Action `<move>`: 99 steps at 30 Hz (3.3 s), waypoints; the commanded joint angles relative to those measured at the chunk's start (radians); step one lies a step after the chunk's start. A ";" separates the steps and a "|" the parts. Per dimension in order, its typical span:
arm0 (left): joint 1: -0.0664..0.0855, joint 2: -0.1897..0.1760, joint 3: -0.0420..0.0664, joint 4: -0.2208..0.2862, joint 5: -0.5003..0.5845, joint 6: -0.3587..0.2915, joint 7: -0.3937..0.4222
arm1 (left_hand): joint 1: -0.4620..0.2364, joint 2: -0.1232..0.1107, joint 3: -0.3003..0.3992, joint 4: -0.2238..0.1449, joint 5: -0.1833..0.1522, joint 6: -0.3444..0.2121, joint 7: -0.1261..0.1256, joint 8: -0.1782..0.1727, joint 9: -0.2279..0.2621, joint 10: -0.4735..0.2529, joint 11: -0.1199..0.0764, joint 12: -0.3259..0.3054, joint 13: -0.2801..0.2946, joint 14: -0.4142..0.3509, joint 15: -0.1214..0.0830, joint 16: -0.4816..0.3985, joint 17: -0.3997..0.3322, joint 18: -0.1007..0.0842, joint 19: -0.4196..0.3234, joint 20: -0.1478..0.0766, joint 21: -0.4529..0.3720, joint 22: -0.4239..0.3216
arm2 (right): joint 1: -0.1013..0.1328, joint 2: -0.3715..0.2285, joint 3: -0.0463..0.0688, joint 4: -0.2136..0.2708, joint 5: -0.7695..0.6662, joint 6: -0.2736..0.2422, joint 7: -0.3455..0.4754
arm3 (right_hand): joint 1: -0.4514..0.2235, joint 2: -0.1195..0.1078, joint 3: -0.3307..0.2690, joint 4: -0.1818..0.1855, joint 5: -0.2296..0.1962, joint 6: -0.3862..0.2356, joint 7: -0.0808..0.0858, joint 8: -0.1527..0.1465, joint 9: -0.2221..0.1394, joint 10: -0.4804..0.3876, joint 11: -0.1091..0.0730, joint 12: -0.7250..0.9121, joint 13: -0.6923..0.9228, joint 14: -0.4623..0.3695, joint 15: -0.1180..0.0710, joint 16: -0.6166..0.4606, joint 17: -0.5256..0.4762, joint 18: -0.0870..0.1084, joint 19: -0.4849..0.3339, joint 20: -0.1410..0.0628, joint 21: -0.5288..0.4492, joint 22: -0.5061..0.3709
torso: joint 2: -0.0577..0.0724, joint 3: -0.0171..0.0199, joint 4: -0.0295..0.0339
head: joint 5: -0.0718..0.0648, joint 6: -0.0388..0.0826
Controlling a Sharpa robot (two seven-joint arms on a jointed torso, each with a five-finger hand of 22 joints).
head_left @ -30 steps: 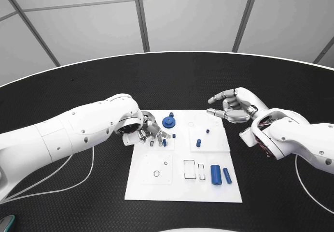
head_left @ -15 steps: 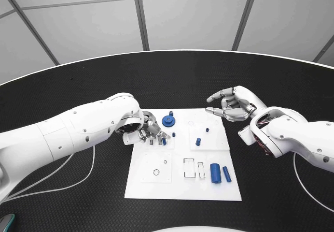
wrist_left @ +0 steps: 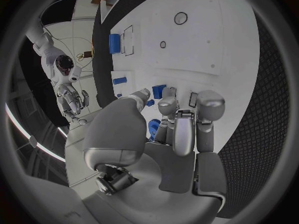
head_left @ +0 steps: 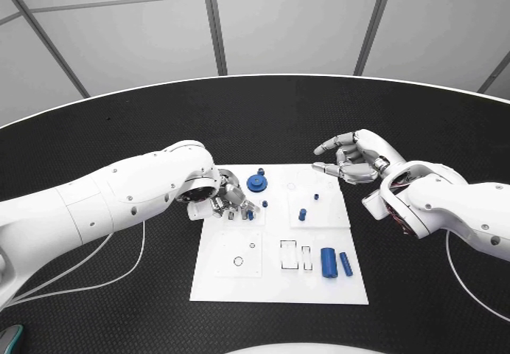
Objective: Assemble the parts on the task board
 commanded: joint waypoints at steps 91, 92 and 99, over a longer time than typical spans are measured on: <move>-0.004 -0.067 -0.030 0.082 -0.089 -0.103 0.081 | 0.040 -0.095 0.620 -0.214 0.088 -0.016 -0.010 0.086 0.084 0.059 -0.018 0.075 0.041 0.075 -0.021 -0.001 0.129 -0.024 0.015 -0.001 0.053 0.067 | 0.000 0.013 0.000 -0.013 0.000 0.017 -0.008 | 0.002 -0.013 0.023 0.007 0.074 0.003 0.001 0.011 -0.009 0.021 -0.007 0.012 0.008 0.036 -0.011 -0.008 0.003 0.013 0.013 -0.009 -0.013 -0.006 | 0.000 -0.0017 0.0057 | 0.010 -0.021; -0.004 -0.067 -0.030 0.082 -0.089 -0.101 0.080 | 0.040 -0.095 0.620 -0.214 0.088 -0.016 -0.010 0.086 0.084 0.059 -0.018 0.075 0.041 0.075 -0.021 -0.001 0.129 -0.024 0.015 -0.001 0.053 0.067 | 0.000 0.013 0.000 -0.013 0.000 0.018 -0.008 | 0.002 -0.013 0.023 0.007 0.074 0.003 0.001 0.011 -0.009 0.021 -0.007 0.012 0.008 0.036 -0.011 -0.008 0.003 0.013 0.013 -0.009 -0.013 -0.006 | -0.001 -0.0016 0.0056 | 0.010 -0.022; -0.005 -0.067 -0.030 0.084 -0.089 -0.088 0.078 | 0.037 -0.095 0.620 -0.216 0.088 -0.015 -0.011 0.087 0.084 0.062 -0.018 0.078 0.044 0.076 -0.022 0.001 0.132 -0.025 0.016 -0.001 0.055 0.071 | 0.000 0.013 0.000 -0.014 0.000 0.018 -0.008 | 0.003 -0.013 0.024 0.006 0.076 0.003 0.000 0.011 -0.009 0.022 -0.007 0.014 0.010 0.036 -0.011 -0.008 0.002 0.013 0.014 -0.009 -0.011 -0.005 | -0.001 -0.0017 0.0061 | 0.010 -0.023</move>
